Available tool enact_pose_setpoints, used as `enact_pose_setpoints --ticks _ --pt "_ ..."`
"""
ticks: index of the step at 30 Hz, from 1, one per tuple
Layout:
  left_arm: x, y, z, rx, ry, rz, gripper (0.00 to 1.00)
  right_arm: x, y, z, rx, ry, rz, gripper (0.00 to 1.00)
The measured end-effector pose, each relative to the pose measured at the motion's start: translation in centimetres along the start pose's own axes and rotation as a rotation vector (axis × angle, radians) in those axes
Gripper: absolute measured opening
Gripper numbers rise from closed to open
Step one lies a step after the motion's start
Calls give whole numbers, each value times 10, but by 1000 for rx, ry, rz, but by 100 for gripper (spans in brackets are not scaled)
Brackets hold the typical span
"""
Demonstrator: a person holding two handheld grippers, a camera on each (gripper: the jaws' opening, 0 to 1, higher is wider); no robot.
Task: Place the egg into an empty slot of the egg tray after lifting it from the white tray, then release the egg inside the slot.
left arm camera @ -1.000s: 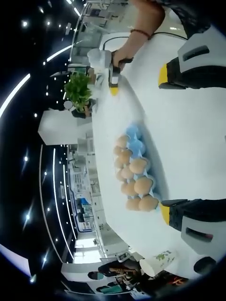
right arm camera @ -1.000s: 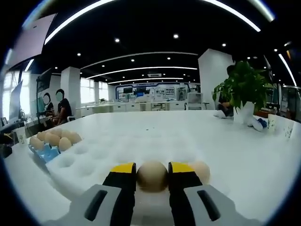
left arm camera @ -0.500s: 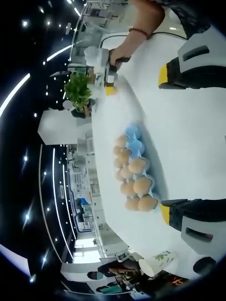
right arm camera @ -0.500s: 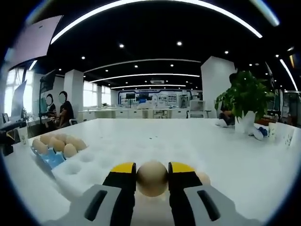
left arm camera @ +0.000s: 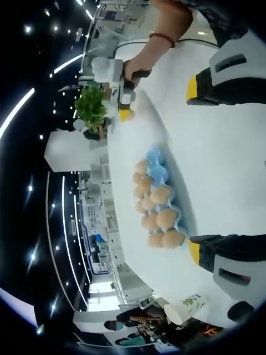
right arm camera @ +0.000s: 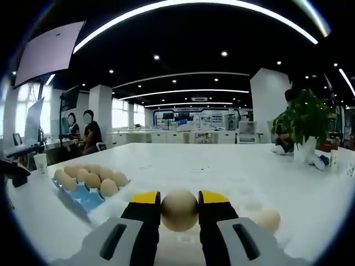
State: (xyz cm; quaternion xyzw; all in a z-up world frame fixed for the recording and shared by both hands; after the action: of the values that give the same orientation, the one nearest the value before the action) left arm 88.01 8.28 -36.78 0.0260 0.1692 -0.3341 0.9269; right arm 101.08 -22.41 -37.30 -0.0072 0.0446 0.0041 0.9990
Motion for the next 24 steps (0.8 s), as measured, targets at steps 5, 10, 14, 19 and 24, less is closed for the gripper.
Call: enact_pose_setpoints --ticks 5,10,14,19,24 --pt "-2 1 -1 -1 -1 2 99 2 23 -1 10 10 43 27" --pt "-4 1 -3 -3 2 2 99 6 45 1 22 15 101 27" --pt "-4 1 -3 -5 5 3 99 7 62 3 20 11 135 27" --pt "-6 3 -2 -1 2 4 99 9 74 4 11 9 165 27" --pt "-6 4 -3 -3 1 6 99 10 81 5 8 6 182 27"
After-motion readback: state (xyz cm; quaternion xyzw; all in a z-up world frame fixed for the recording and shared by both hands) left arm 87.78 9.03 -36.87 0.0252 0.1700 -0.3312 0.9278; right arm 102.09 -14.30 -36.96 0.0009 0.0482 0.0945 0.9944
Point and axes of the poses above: the point that each gripper's makers call its tool centre point, and the gripper's own axes: x roughly forward along the fingers, y roughly to its left, z roughly out of its top, the point moved 9 cm from there along -x, roughly backward along the fingers, and after that the axes turned 14 degrees about -z, right-handed, at the moved point
